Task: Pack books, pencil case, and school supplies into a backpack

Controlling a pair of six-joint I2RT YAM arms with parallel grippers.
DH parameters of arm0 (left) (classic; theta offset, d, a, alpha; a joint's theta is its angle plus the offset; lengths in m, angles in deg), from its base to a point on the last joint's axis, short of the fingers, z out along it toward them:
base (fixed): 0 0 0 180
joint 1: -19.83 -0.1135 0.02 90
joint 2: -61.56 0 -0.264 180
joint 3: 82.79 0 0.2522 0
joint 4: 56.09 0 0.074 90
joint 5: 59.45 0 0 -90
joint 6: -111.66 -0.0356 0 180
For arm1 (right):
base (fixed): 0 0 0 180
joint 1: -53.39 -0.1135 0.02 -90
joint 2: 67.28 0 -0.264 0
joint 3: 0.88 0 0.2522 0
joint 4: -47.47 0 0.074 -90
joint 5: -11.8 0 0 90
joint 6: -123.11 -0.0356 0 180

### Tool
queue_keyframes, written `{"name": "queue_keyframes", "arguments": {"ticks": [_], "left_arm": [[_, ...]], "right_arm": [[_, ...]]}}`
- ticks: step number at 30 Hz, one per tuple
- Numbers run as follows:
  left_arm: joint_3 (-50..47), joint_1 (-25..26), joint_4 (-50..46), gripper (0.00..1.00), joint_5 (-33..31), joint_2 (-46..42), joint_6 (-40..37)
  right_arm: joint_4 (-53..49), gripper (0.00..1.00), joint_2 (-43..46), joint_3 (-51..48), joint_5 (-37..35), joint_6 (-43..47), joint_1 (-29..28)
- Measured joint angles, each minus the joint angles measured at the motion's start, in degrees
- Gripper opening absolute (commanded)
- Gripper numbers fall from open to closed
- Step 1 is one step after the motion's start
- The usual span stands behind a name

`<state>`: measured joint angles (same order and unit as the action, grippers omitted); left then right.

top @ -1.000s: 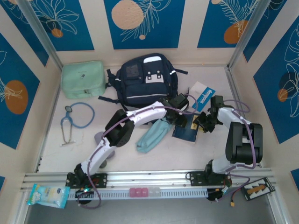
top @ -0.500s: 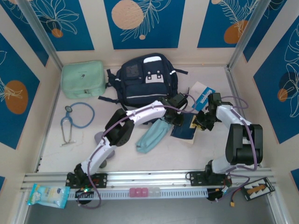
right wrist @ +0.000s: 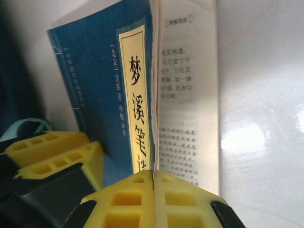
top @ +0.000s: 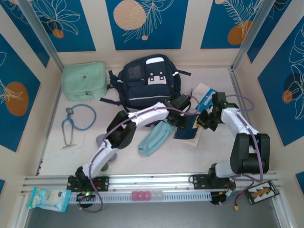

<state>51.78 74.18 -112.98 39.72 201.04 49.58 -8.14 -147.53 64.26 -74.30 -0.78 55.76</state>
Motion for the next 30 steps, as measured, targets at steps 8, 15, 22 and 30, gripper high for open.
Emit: {"name": "queue_keyframes", "arguments": {"ticks": [8, 15, 22, 30], "left_arm": [[0.8, -2.4, 0.4, 0.57, 5.8, -6.3, -0.7], [-6.4, -11.2, 12.8, 0.81, 15.8, -20.5, 5.3], [-22.3, -18.3, 27.7, 1.00, 24.3, -26.4, 12.5], [-35.1, -21.9, 40.3, 0.98, 31.0, -30.4, 20.6]], "right_arm": [[-0.1, 0.00, 11.5, 0.8, 3.2, 0.4, 3.1], [1.7, 0.00, 17.0, 7.0, 11.2, 0.8, 3.9], [10.8, 0.00, 16.1, 10.3, 25.6, -0.6, 1.1], [19.7, 0.00, 7.8, 16.2, 40.2, -2.8, -3.3]]}}
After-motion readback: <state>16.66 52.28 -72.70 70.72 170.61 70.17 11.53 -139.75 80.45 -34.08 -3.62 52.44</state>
